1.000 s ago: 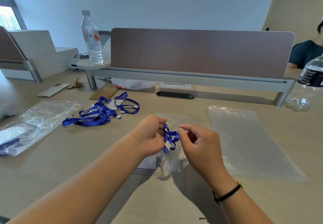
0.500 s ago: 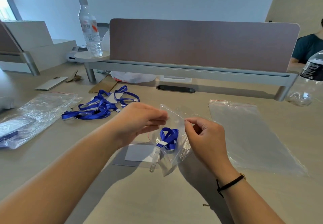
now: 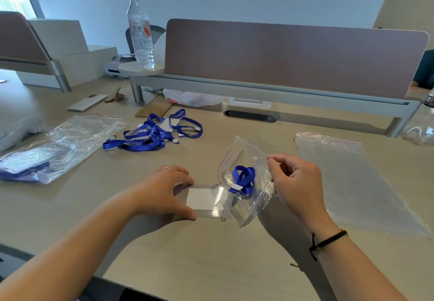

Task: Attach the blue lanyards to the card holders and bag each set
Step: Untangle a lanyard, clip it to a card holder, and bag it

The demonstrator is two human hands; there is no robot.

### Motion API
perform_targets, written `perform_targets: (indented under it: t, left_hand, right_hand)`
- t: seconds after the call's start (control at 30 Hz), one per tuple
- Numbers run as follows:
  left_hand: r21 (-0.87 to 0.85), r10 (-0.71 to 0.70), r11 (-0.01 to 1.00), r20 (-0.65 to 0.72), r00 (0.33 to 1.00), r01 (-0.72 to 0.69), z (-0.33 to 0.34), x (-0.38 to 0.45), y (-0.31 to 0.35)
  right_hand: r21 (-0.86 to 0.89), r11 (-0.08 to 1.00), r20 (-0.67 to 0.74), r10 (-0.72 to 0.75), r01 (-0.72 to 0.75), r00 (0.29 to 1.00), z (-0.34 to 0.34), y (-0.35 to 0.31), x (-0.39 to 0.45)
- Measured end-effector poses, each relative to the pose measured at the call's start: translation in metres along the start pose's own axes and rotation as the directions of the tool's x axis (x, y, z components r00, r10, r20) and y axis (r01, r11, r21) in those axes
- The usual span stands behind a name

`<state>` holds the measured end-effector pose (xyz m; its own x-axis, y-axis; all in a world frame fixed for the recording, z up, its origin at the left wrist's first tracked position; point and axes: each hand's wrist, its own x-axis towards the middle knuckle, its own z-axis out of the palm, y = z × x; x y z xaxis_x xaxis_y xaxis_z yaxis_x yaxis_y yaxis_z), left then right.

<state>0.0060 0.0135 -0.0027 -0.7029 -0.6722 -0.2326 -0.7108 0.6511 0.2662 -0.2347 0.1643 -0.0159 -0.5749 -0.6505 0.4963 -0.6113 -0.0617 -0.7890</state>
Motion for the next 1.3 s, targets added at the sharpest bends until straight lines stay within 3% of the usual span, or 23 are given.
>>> perform_targets:
  t: [0.27, 0.43, 0.53, 0.63, 0.8, 0.9, 1.1, 1.2, 1.3]
  left_hand:
    - [-0.248, -0.098, 0.966, -0.07, 0.993, 0.078, 0.009, 0.001, -0.012]
    - [-0.441, -0.048, 0.897, -0.152, 0.987, -0.024, 0.011, -0.008, -0.014]
    - [-0.554, -0.086, 0.833, -0.153, 0.984, -0.013, 0.007, -0.01, -0.017]
    - [-0.685, -0.131, 0.728, -0.105, 0.986, 0.024, 0.001, -0.015, -0.023]
    - [-0.931, -0.106, 0.363, -0.011, 0.994, 0.028, -0.026, -0.036, -0.024]
    - [-0.967, -0.073, 0.251, 0.013, 0.997, 0.031, -0.043, -0.048, -0.024]
    - [-0.982, -0.053, 0.183, 0.031, 0.998, 0.04, -0.054, -0.056, 0.004]
    - [-0.971, 0.019, 0.23, 0.067, 0.998, 0.061, -0.056, -0.054, 0.026]
    - [-0.929, 0.04, 0.361, 0.099, 0.994, 0.078, -0.053, -0.045, 0.045]
  right_hand:
    - [-0.009, 1.0, 0.0, 0.009, -0.009, 1.0, 0.003, 0.005, 0.0]
    - [-0.018, 1.0, 0.006, -0.002, 0.002, 1.0, 0.004, 0.006, -0.001]
    - [-0.013, 1.0, 0.017, 0.003, -0.003, 1.0, 0.005, 0.005, -0.001]
    - [-0.002, 1.0, 0.023, 0.016, -0.016, 1.0, 0.004, 0.005, -0.002]
    - [0.004, 1.0, 0.031, 0.027, -0.027, 0.999, 0.005, 0.003, -0.002]
    - [0.006, 1.0, 0.034, 0.027, -0.027, 0.999, 0.004, 0.003, -0.002]
    - [0.014, 1.0, 0.039, 0.025, -0.025, 0.999, 0.005, 0.001, -0.002]
    - [0.009, 0.999, 0.034, 0.032, -0.033, 0.999, 0.004, 0.0, -0.003]
    - [0.018, 0.999, 0.034, 0.043, -0.044, 0.998, 0.003, 0.0, -0.002]
